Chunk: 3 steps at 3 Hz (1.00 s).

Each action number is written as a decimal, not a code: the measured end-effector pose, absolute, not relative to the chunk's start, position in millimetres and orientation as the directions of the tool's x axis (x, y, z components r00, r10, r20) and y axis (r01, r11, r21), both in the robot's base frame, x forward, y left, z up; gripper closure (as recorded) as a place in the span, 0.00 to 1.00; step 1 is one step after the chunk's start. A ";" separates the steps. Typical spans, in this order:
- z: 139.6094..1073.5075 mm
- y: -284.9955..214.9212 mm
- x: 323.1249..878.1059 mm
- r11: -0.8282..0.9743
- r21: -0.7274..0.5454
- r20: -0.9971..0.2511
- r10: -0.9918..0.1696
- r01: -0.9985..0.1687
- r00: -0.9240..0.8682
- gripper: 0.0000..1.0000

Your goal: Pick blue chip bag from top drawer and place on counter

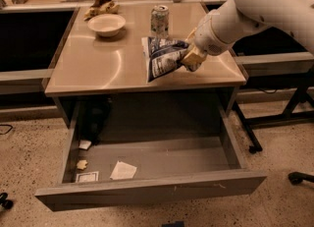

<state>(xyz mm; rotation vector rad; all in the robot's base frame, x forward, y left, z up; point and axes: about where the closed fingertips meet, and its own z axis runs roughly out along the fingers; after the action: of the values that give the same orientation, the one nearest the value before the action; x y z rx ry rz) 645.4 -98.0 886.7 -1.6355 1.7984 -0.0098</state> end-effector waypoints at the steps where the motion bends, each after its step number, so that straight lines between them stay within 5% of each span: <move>1: 865.8 -107.2 684.2 0.265 -0.433 -0.516 -0.857 -0.862 -0.004 1.00; 3: 861.2 -107.4 687.0 0.266 -0.428 -0.518 -0.855 -0.864 -0.007 0.58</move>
Offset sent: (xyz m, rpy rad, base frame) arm 0.0348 -0.0081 -0.0184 0.0393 0.0000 -0.0425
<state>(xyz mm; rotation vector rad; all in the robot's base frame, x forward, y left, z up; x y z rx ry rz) 687.0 -107.4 861.2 -1.5609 1.8290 0.0148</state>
